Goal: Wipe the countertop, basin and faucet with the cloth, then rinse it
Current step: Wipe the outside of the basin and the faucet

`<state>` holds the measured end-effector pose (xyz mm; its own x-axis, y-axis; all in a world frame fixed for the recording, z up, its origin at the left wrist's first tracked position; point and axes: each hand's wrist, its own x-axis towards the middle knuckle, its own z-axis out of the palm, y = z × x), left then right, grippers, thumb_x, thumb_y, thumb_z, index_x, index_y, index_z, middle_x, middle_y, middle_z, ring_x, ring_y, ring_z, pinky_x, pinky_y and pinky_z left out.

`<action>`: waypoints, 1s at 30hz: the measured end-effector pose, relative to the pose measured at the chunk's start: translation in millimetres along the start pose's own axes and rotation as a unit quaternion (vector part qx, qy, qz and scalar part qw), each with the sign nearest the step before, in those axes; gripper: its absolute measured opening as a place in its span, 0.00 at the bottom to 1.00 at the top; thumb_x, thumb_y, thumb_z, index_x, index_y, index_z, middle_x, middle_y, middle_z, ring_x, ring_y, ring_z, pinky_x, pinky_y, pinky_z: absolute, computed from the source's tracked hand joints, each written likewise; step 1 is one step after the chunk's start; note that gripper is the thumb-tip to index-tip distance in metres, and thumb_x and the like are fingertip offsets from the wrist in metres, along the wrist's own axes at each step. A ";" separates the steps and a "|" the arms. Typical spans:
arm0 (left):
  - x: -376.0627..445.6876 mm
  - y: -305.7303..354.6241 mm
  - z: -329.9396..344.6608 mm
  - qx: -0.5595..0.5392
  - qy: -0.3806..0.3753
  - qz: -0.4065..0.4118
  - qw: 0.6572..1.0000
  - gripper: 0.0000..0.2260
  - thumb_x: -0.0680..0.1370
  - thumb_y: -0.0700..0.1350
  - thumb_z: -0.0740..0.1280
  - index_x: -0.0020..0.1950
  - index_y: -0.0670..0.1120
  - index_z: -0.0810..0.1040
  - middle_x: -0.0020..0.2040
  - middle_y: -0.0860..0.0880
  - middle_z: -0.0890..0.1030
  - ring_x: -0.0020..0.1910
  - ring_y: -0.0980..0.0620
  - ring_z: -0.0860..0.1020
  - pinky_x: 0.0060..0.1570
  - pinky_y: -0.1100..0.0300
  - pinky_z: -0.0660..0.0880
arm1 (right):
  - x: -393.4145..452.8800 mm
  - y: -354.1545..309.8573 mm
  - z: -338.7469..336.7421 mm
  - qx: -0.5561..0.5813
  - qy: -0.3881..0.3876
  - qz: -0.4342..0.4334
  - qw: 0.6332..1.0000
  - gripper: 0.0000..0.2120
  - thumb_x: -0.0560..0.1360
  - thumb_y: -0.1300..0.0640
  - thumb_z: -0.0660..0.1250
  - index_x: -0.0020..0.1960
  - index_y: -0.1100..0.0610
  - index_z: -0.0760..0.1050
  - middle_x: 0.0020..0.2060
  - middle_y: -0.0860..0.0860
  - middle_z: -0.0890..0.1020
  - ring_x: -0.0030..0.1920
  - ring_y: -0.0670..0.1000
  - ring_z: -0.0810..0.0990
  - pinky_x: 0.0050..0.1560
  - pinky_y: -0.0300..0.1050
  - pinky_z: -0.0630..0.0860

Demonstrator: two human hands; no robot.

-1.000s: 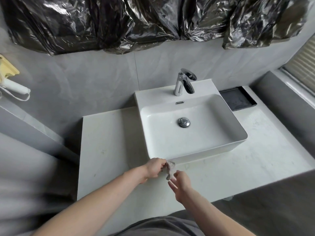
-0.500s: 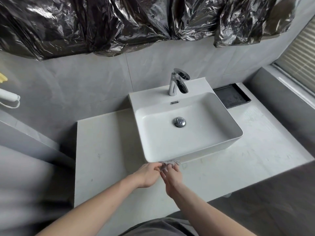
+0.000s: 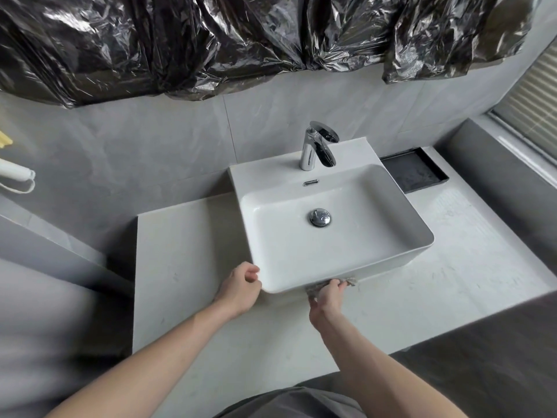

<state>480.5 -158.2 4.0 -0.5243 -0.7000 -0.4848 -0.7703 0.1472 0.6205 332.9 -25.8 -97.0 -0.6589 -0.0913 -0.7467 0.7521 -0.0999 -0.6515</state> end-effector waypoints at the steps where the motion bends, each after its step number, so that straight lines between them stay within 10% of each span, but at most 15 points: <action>1: 3.1 1.1 -0.2 0.011 0.017 -0.011 1.000 0.18 0.76 0.47 0.66 0.66 0.52 0.76 0.61 0.54 0.80 0.64 0.50 0.77 0.58 0.59 0.71 | -6.3 -3.2 4.7 0.026 -0.002 0.018 0.999 0.25 0.83 0.52 0.48 0.78 0.37 0.57 0.73 0.44 0.70 0.60 0.52 0.77 0.55 0.48 0.73; 9: 25.7 13.9 25.6 -0.015 0.001 -0.068 0.998 0.18 0.77 0.40 0.62 0.67 0.43 0.72 0.68 0.42 0.76 0.64 0.40 0.76 0.64 0.52 0.73 | -61.5 18.0 27.2 0.095 -0.108 0.160 0.977 0.12 0.80 0.62 0.54 0.50 0.50 0.73 0.43 0.53 0.78 0.36 0.52 0.73 0.32 0.40 0.73; 14: 28.3 10.9 27.6 -0.045 -0.004 -0.082 0.996 0.25 0.76 0.38 0.62 0.74 0.42 0.69 0.70 0.43 0.76 0.66 0.42 0.75 0.66 0.53 0.72 | -27.9 -27.7 -3.9 0.101 -0.117 0.117 0.981 0.13 0.69 0.69 0.50 0.35 0.51 0.61 0.25 0.48 0.63 0.23 0.46 0.61 0.26 0.38 0.62; 19: 32.8 5.2 26.8 -0.063 -0.004 -0.087 0.994 0.27 0.74 0.39 0.62 0.74 0.44 0.70 0.67 0.44 0.78 0.63 0.43 0.77 0.60 0.55 0.75 | 0.7 -112.6 -38.3 0.086 -0.079 0.037 0.992 0.11 0.57 0.65 0.49 0.33 0.50 0.57 0.26 0.47 0.60 0.21 0.44 0.59 0.22 0.34 0.53; 26: 29.1 13.7 32.5 -0.069 0.018 -0.075 0.995 0.21 0.75 0.35 0.60 0.66 0.47 0.76 0.62 0.46 0.81 0.57 0.44 0.79 0.52 0.58 0.75 | 18.2 -80.8 -22.1 -0.042 -0.015 0.051 0.998 0.11 0.79 0.53 0.54 0.58 0.50 0.70 0.39 0.55 0.77 0.32 0.53 0.73 0.35 0.42 0.71; 30: 31.9 15.1 35.9 -0.059 0.035 -0.085 0.994 0.25 0.74 0.35 0.60 0.71 0.46 0.74 0.63 0.44 0.81 0.56 0.43 0.79 0.43 0.61 0.73 | -4.1 -73.0 -16.9 0.018 -0.084 0.105 0.991 0.11 0.79 0.60 0.53 0.39 0.55 0.68 0.30 0.54 0.66 0.29 0.52 0.63 0.41 0.47 0.72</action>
<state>439.2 -153.2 -24.2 -0.3597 -0.7557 -0.5473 -0.7960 -0.0575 0.6026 280.9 -1.4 -48.7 -0.4828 -0.2767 -0.8309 0.8742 -0.0963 -0.4759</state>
